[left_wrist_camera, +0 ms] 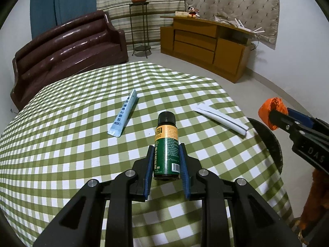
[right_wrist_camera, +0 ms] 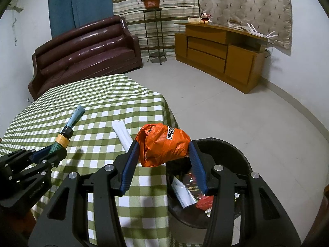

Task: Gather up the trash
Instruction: 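Carry both items over the black bin and open both grippers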

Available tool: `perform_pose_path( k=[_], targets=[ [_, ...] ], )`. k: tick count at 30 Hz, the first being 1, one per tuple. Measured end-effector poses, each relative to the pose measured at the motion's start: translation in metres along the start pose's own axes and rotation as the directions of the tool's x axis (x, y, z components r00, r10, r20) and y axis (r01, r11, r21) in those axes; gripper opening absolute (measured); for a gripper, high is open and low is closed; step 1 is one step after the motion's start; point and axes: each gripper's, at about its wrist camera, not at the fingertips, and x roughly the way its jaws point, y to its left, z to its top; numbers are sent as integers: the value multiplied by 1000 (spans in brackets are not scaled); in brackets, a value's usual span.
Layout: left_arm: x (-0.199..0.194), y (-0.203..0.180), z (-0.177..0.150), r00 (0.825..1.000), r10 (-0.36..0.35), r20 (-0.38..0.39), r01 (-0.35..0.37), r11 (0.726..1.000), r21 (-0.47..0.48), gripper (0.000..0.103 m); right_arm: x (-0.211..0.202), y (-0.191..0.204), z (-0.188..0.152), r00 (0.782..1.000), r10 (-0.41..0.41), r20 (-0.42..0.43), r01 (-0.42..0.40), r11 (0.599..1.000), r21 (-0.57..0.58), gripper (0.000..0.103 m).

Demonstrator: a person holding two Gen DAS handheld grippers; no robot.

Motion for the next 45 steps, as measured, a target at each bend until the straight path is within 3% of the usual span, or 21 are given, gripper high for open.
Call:
perform_pose_path(
  k=[12, 25, 45],
  targets=[
    [-14, -42, 5, 997, -63, 44, 62, 997, 36, 25, -25, -28, -10, 997, -70, 27, 69, 997, 17, 48],
    [-4, -120, 10, 985, -159, 70, 149, 980, 129, 25, -36, -72, -28, 990, -141, 25, 139, 988, 71, 48],
    [34, -162, 17, 990, -133, 38, 126, 980, 156, 25, -11, -100, -38, 983, -181, -6, 181, 978, 104, 49]
  ],
)
